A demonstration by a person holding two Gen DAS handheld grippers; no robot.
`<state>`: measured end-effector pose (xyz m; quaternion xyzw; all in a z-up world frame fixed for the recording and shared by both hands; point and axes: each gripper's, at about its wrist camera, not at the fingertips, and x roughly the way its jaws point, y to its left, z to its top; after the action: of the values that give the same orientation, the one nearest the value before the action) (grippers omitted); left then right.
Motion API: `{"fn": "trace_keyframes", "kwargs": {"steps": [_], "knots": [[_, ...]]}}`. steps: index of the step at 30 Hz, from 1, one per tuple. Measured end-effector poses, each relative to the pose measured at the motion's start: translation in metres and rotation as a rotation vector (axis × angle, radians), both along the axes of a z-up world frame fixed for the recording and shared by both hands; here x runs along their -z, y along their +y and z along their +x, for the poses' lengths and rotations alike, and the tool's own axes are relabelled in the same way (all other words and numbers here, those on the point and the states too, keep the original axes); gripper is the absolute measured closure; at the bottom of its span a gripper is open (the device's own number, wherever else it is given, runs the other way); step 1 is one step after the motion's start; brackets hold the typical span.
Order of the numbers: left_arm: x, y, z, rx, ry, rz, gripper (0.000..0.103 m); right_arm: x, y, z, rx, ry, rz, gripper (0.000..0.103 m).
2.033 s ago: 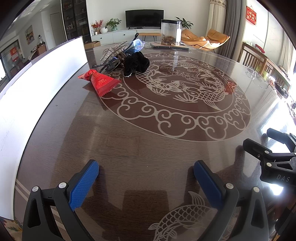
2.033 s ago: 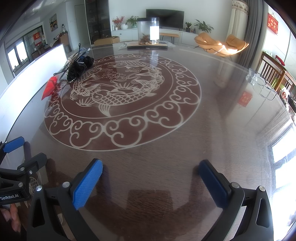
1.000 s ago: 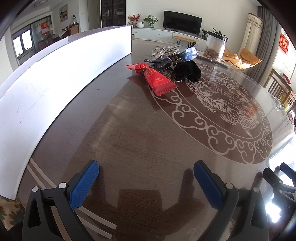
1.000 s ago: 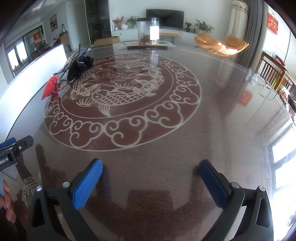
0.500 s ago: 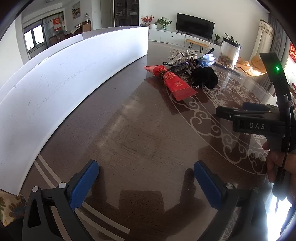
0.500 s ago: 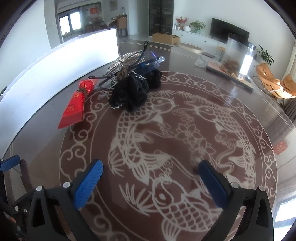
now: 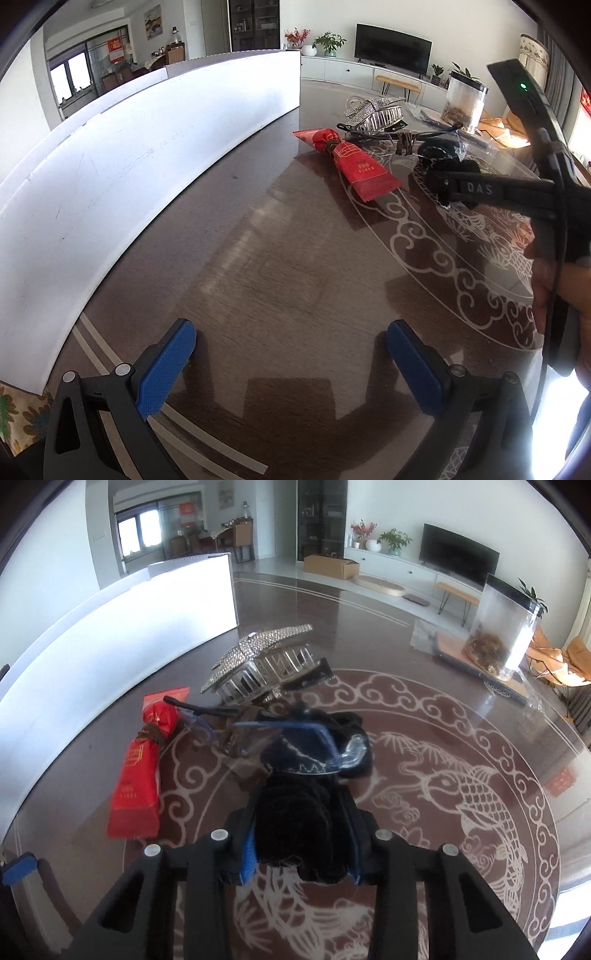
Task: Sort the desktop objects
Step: 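Reach the right tool to the black fuzzy scrunchie and grasp it, then lift the scrunchie with the right tool while the left tool reaches the black-framed glasses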
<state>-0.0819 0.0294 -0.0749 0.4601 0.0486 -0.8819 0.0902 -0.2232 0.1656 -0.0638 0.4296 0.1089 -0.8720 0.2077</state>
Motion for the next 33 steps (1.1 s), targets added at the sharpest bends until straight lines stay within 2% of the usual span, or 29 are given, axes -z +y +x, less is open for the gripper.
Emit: {"fn": "trace_keyframes", "kwargs": {"steps": [8,12,14,16,18,19,23,25,28,29,30,33], "knots": [[-0.001,0.002,0.000,0.010,-0.001,-0.001,0.000,0.000,0.098,0.140,0.086,0.004,-0.012,0.064],[-0.001,0.006,-0.008,0.057,-0.021,0.009,0.000,0.000,0.118,0.180,0.127,0.016,-0.025,0.063],[-0.003,0.007,-0.013,0.085,-0.021,0.033,0.000,-0.002,0.120,0.186,0.130,0.013,-0.033,0.062],[-0.006,0.007,-0.018,0.102,-0.012,0.096,0.000,-0.002,0.121,0.184,0.130,0.012,-0.032,0.062],[-0.014,0.006,-0.021,0.106,0.026,0.166,0.000,-0.002,0.120,0.183,0.128,0.013,-0.029,0.061],[-0.018,0.006,-0.025,0.096,0.048,0.167,0.000,-0.002,0.120,0.183,0.126,0.013,-0.028,0.061],[-0.029,0.016,-0.056,0.091,0.069,0.152,0.000,0.000,0.113,0.182,0.121,0.016,-0.013,0.059],[-0.027,0.029,-0.076,0.104,0.043,0.108,0.000,0.000,0.113,0.181,0.118,0.013,-0.019,0.057],[-0.015,0.051,-0.100,0.133,-0.031,0.046,0.021,0.000,0.111,0.182,0.110,0.013,-0.016,0.055],[-0.009,0.057,-0.105,0.136,-0.060,0.032,0.025,0.001,0.111,0.181,0.110,0.012,-0.019,0.054],[-0.007,0.062,-0.106,0.136,-0.050,-0.013,0.025,0.001,0.112,0.181,0.110,0.011,-0.021,0.054],[-0.008,0.065,-0.108,0.138,-0.026,-0.005,0.031,0.001,0.111,0.181,0.110,0.012,-0.018,0.054]]}}
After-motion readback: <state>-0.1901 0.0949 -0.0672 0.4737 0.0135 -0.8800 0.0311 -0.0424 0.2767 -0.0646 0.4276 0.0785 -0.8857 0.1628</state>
